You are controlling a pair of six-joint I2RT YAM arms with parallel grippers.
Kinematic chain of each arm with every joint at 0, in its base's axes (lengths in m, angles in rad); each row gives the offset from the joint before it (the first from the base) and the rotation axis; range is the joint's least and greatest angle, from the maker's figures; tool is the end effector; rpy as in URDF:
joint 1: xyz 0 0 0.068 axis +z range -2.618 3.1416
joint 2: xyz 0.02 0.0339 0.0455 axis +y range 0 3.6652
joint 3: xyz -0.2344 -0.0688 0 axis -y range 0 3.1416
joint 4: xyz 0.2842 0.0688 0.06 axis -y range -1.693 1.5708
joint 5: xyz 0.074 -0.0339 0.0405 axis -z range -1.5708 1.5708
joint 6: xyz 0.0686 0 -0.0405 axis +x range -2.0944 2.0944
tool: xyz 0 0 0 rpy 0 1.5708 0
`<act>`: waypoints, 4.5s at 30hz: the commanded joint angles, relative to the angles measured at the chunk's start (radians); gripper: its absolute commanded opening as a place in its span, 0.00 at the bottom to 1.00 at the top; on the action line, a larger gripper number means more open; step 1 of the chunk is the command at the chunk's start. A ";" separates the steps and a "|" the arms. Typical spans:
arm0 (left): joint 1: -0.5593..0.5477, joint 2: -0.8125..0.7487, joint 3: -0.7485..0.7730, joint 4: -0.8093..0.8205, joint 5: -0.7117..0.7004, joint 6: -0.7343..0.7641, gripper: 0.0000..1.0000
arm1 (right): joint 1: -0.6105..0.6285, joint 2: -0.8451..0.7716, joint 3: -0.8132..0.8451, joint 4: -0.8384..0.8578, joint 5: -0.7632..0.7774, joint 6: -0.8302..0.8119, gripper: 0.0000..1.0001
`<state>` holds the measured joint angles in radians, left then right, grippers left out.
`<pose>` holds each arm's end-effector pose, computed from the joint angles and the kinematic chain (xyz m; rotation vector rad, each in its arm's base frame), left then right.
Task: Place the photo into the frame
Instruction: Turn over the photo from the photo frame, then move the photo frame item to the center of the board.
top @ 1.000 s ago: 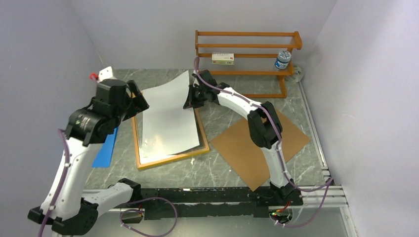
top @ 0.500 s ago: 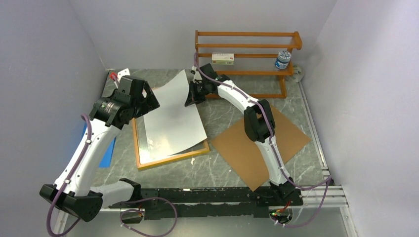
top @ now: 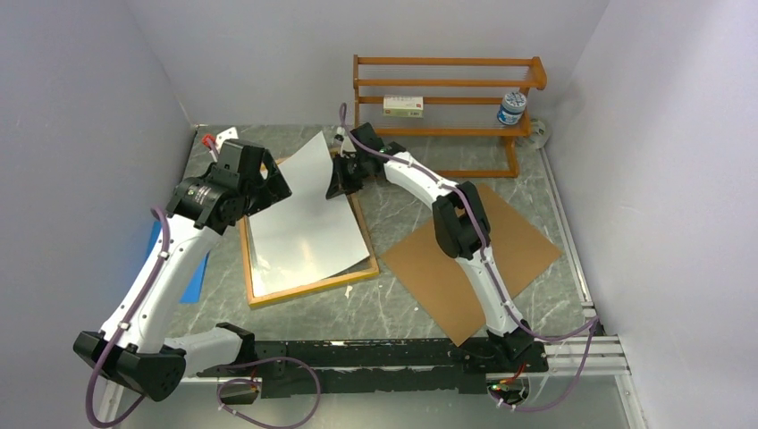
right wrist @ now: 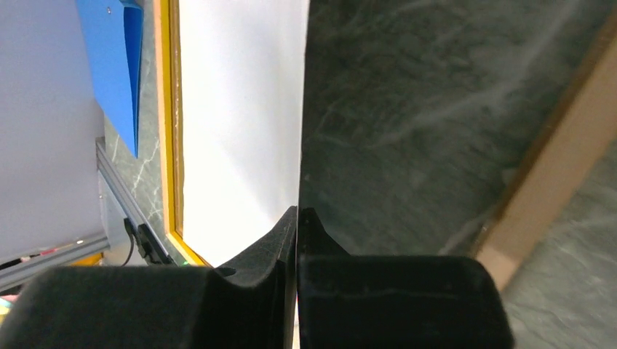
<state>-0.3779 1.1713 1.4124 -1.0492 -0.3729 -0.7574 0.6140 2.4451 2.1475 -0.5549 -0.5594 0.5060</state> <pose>0.2748 -0.0822 0.3559 -0.6063 2.2321 -0.1304 0.4499 0.3617 0.1384 -0.4181 2.5679 1.1453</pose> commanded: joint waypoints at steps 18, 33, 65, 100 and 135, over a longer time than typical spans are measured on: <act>0.004 -0.007 -0.023 0.024 0.041 -0.024 0.94 | 0.043 -0.041 -0.105 0.171 0.159 0.061 0.35; 0.004 -0.007 -0.054 0.107 0.115 0.057 0.94 | 0.005 -0.351 -0.364 0.185 0.380 0.026 0.62; -0.380 0.812 0.284 0.502 0.709 0.411 0.94 | -0.507 -1.377 -1.482 -0.341 0.842 0.566 0.90; -0.372 1.100 0.328 0.452 1.003 0.372 0.83 | -0.599 -1.467 -1.732 -0.164 0.627 0.667 0.95; -0.323 0.787 0.183 0.369 0.824 0.347 0.80 | -0.435 -1.467 -1.719 -0.059 0.490 0.740 0.86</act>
<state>-0.7109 2.0411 1.6379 -0.6529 0.4339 -0.3813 0.1059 0.9337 0.4416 -0.7837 0.0498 1.1370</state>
